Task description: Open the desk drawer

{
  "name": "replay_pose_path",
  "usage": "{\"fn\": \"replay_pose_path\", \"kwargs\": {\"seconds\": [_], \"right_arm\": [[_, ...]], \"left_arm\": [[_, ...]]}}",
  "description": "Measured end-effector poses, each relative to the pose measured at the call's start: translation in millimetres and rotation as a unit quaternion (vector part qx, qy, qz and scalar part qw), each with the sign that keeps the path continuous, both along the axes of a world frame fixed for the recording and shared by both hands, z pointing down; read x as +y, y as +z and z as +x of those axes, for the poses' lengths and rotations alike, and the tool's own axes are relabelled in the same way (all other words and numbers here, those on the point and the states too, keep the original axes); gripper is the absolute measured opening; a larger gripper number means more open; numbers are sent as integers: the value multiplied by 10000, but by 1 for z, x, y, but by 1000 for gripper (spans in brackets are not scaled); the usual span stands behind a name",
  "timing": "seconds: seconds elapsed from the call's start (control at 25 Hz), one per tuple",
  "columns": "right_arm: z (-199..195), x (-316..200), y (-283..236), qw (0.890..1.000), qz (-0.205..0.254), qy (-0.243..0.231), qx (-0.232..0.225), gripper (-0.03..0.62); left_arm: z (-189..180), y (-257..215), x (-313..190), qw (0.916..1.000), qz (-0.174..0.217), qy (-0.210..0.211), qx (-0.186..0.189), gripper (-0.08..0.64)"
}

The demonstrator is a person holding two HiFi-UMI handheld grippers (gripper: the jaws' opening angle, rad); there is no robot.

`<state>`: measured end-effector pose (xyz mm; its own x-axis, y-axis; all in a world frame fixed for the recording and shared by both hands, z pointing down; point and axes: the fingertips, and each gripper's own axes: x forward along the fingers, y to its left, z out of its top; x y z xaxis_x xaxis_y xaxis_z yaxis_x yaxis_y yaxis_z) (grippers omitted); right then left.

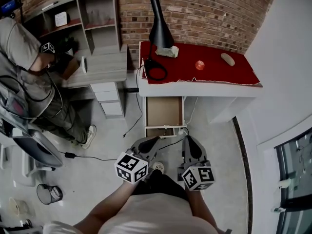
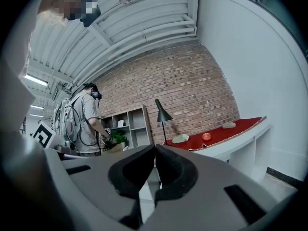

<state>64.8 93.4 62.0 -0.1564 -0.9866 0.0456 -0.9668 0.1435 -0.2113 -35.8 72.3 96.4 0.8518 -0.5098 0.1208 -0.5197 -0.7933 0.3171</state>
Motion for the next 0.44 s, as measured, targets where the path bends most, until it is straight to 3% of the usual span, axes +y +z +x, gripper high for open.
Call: {"fn": "replay_pose_path", "kwargs": {"seconds": [0.44], "right_arm": [[-7, 10, 14, 9998, -124, 74, -134, 20]], "left_arm": [[-10, 18, 15, 9998, -185, 50, -79, 12]]}}
